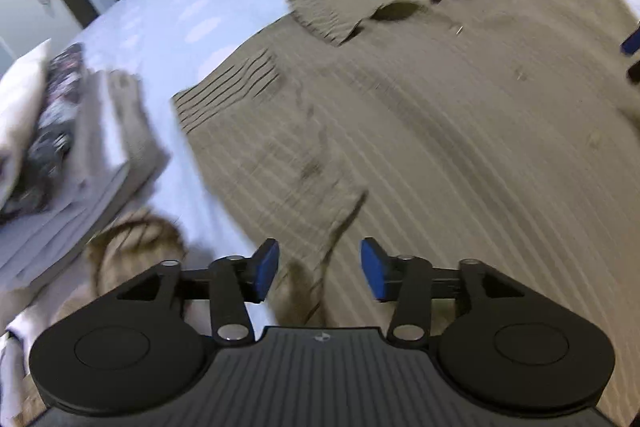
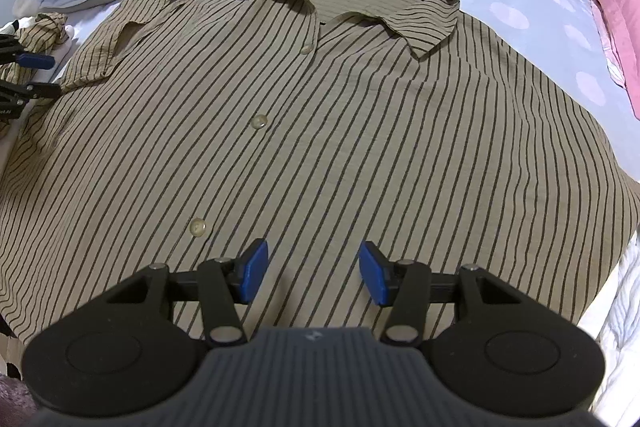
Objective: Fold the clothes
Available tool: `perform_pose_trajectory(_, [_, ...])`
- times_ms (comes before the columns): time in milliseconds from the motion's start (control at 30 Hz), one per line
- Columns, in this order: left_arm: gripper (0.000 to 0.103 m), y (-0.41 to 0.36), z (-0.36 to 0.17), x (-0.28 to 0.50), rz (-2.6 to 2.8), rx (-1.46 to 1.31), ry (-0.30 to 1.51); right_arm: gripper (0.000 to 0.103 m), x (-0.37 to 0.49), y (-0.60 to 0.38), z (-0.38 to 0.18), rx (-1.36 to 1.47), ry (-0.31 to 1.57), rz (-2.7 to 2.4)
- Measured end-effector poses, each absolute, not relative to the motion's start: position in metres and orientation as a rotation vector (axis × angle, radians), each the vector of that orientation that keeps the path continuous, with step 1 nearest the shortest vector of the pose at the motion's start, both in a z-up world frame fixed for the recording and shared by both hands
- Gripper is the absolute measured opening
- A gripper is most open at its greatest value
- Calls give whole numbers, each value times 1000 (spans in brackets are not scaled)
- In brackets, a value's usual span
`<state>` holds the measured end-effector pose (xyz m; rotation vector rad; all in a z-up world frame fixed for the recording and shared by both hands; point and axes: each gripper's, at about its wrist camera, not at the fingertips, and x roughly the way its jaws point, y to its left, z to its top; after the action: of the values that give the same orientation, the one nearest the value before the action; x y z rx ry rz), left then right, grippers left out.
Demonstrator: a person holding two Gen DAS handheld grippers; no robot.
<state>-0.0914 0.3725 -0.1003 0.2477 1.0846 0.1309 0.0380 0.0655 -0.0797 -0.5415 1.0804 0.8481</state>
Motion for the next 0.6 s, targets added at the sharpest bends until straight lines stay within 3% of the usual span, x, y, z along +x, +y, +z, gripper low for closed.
perform_pose_trajectory(100, [42, 373, -114, -96, 170, 277, 1138, 54, 37, 64, -81, -548, 1077, 845])
perform_pose_trajectory(167, [17, 375, -124, -95, 205, 278, 1173, 54, 39, 61, -82, -549, 1079, 826])
perform_pose_trajectory(233, [4, 377, -127, -95, 231, 280, 1198, 54, 41, 57, -83, -549, 1082, 803])
perform_pose_trajectory(300, [0, 381, -127, -98, 265, 274, 1217, 54, 45, 52, -83, -543, 1085, 776])
perform_pose_trajectory(600, [2, 396, -122, -113, 330, 166, 1269, 54, 51, 35, -84, -528, 1092, 723])
